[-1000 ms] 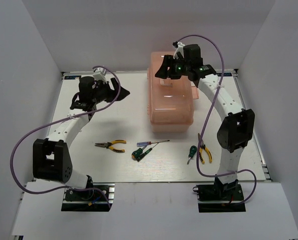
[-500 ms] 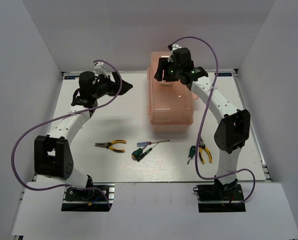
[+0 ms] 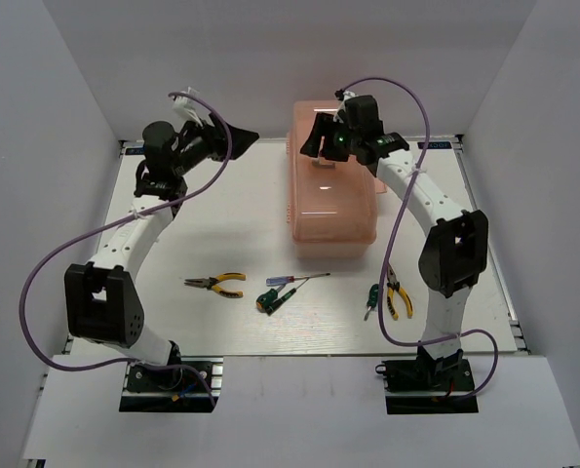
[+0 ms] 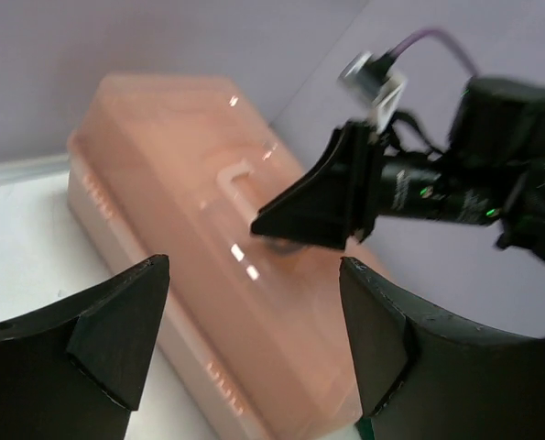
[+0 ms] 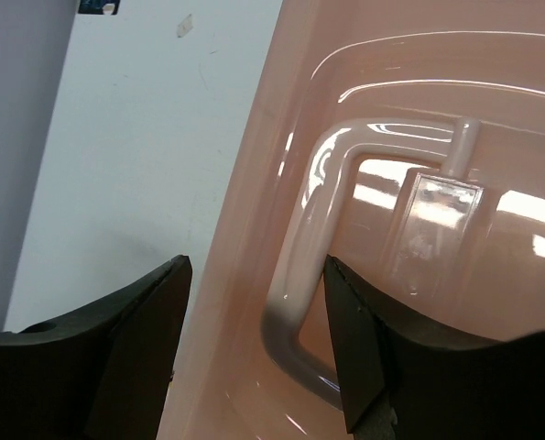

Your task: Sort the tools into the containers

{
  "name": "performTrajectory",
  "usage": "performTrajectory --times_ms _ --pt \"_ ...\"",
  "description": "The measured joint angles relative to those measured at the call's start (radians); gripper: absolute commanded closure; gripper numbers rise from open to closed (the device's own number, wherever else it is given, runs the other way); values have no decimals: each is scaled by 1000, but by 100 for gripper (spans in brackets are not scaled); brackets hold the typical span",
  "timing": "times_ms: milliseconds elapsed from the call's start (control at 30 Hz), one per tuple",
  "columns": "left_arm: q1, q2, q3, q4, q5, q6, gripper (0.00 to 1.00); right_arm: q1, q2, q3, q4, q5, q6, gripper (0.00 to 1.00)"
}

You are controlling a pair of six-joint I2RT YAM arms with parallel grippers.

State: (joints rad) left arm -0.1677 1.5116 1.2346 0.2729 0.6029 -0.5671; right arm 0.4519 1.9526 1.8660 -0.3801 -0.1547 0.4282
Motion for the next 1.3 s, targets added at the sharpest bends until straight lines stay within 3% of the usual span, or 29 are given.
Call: performTrajectory --times_ms 333,833,1300 --pt "-2 192 202 159 75 -167 15 -62 13 -5 35 -176 90 39" --pt "-96 537 456 168 219 -322 14 -112 33 -5 70 -325 158 42" --pt "-162 595 581 -31 219 -301 14 -125 40 -6 125 -411 216 43"
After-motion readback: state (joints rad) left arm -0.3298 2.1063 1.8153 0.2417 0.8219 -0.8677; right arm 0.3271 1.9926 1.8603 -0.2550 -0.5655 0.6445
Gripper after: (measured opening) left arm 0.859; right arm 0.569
